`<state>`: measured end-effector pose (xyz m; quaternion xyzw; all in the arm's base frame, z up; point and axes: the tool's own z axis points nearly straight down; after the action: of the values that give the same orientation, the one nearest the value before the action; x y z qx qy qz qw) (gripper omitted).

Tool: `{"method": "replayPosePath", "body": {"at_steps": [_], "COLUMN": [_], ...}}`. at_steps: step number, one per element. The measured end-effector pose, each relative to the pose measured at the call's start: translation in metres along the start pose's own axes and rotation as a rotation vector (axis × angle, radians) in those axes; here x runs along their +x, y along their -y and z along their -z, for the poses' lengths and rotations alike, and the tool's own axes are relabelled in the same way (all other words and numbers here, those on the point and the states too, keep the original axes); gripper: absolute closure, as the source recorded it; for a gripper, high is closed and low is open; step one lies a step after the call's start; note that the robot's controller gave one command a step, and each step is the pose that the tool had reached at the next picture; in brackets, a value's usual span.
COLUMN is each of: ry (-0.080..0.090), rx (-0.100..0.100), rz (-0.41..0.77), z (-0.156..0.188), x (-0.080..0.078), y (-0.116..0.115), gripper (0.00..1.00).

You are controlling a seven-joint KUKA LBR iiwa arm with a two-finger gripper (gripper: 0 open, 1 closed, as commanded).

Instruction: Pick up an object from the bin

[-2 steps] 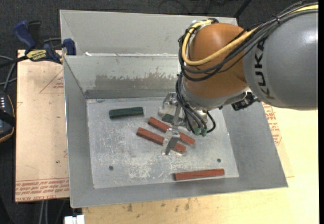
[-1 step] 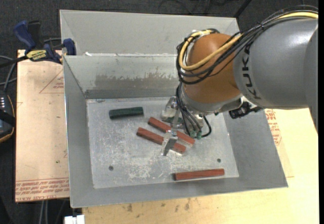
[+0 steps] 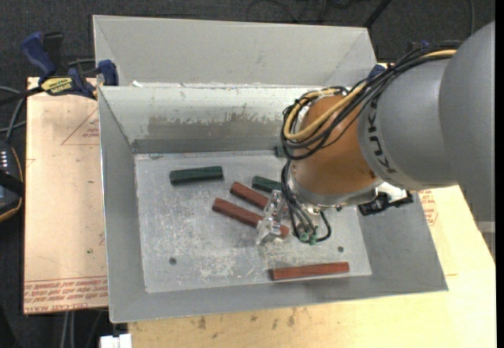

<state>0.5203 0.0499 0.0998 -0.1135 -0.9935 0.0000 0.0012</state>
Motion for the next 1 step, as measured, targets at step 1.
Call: {"method": "replayPosePath", "body": {"at_steps": [1], "ry": [0.001], "rx": [-0.001], "rz": [0.001], "z": [0.0008], "x": [-0.0005], "y": [-0.0008], "gripper": [0.00]}}
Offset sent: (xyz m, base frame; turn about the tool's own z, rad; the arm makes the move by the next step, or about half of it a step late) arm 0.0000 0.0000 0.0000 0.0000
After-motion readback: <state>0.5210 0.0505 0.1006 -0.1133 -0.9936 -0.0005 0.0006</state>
